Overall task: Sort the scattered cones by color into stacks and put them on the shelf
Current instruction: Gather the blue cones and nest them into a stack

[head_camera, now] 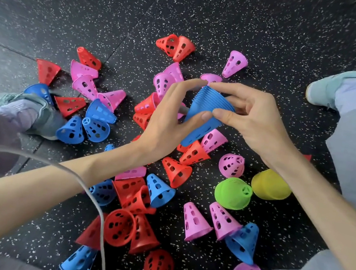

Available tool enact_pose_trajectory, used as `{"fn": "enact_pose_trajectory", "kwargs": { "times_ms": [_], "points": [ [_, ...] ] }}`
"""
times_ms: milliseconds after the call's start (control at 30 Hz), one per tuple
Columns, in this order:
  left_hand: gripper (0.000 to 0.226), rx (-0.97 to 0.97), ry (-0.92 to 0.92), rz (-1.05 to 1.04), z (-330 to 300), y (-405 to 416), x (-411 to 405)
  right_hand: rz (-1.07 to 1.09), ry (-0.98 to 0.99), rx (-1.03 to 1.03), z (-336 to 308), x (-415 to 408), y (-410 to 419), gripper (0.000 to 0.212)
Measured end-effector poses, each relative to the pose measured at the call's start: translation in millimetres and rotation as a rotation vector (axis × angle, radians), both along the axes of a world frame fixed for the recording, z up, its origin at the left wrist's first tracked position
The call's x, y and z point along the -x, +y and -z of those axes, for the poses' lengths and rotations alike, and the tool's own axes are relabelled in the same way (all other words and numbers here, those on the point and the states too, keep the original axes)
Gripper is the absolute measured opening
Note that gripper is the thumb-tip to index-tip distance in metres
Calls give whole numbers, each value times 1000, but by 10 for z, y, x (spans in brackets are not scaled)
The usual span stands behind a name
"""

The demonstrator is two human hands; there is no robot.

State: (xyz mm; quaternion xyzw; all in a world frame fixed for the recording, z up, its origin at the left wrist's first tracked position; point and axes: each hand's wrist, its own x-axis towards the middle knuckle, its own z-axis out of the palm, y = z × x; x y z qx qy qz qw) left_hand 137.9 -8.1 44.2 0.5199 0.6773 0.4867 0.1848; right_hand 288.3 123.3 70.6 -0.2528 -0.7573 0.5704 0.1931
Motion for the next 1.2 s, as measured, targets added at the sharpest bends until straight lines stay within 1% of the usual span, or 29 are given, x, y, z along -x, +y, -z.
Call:
{"fn": "enact_pose_trajectory", "kwargs": {
  "times_ms": [100,200,333,500,600,700,767,867,933,1000,1100,1200],
  "points": [
    [47,-15,-17,-4,-32,10,-27,-49,-1,-26,-22,-32,36,50],
    [44,-39,-47,-9,-65,37,-44,-110,-27,-50,-65,-49,59,60],
    [43,-29,-90,-6,-64,33,-107,-121,-50,-95,-97,-51,83,63],
    [46,38,-184,129,-33,-2,-199,-125,-196,-178,-206,-250,117,62],
    [49,91,-171,171,-55,-64,-295,-123,-269,-204,-267,-433,122,62],
    [46,98,-186,217,-91,-155,-452,-117,-338,-221,-291,-637,151,63],
    [42,113,-143,258,-63,-224,-567,-120,-382,-233,-304,-764,168,63],
    [34,163,-67,385,71,-331,-726,-153,-398,-224,-333,-896,182,63],
    [32,203,42,483,199,-392,-831,-152,-396,-216,-339,-954,191,63],
    [36,228,141,569,327,-449,-950,-130,-386,-222,-331,-1010,199,63],
    [41,287,174,681,546,-515,-1132,-99,-372,-233,-316,-1084,197,63],
    [35,341,210,722,834,-540,-1279,-84,-373,-233,-292,-1148,190,63]
  ]
}}
